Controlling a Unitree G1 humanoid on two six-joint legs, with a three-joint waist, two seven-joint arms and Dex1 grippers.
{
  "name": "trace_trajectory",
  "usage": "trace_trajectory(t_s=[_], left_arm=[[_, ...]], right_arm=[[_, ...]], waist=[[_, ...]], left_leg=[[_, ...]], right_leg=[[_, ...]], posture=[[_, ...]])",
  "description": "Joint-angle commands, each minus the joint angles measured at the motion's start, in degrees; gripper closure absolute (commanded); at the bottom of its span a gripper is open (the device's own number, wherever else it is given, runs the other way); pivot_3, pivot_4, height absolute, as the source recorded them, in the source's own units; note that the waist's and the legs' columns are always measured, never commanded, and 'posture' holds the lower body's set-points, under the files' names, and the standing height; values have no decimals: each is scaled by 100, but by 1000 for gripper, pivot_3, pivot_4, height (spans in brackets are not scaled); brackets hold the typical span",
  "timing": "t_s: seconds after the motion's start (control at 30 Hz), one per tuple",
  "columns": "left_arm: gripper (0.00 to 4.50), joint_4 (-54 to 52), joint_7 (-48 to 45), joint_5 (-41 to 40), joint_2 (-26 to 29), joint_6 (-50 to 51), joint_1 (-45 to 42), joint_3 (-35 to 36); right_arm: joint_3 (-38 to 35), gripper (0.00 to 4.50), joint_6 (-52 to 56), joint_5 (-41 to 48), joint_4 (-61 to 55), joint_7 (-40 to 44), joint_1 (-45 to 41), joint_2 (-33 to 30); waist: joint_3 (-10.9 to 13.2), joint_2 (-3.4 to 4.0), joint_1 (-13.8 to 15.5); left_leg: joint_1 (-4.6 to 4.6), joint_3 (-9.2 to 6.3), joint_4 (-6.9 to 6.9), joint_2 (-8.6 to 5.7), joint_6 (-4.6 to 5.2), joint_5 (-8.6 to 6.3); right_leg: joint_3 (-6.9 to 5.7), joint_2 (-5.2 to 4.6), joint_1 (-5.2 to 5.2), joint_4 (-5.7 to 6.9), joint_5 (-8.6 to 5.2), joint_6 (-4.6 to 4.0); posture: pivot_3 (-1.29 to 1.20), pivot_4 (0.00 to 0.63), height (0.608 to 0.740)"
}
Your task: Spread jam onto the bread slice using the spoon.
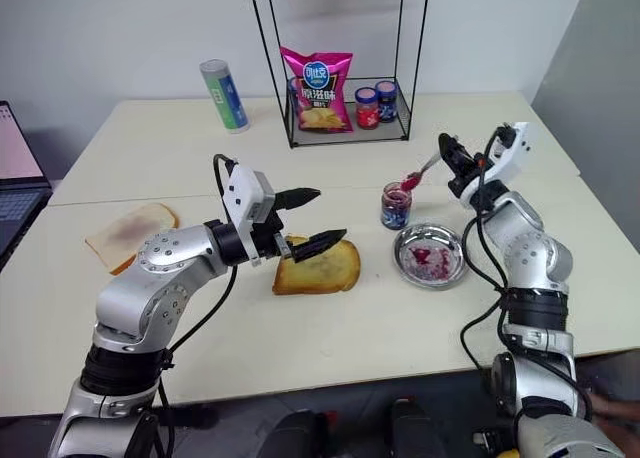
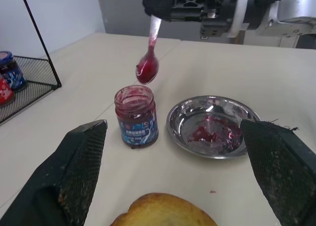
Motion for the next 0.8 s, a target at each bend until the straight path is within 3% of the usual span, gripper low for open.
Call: trace_trajectory(t_s=[0.03,0.4,0.8], left_arm=[[0,-163,54,34,-1,-118,-72,62],[0,-302,185,75,61,-64,7,110],[0,-412,274,46,132,23,47,135]], right_arm=[[54,4441,-450,-412,224,243,-311,19],[899,4441,-1127,-1723,457,1116,-287,-51],[1500,4441,-1911,-3077,800,1199,-271,-109]], waist=[[0,0,3],[0,0,6],[0,0,7]], left_leg=[[-1,-1,-1,0,0,0],[-1,-1,1,-1,0,0],[-1,-1,1,-1,0,0]], right_leg=[[0,0,-1,-1,0,0],[1,-1,-1,0,1,-1],[1,-3,-1,0,1,-2]], posture=[[0,150,740],[0,150,740],[0,150,740]])
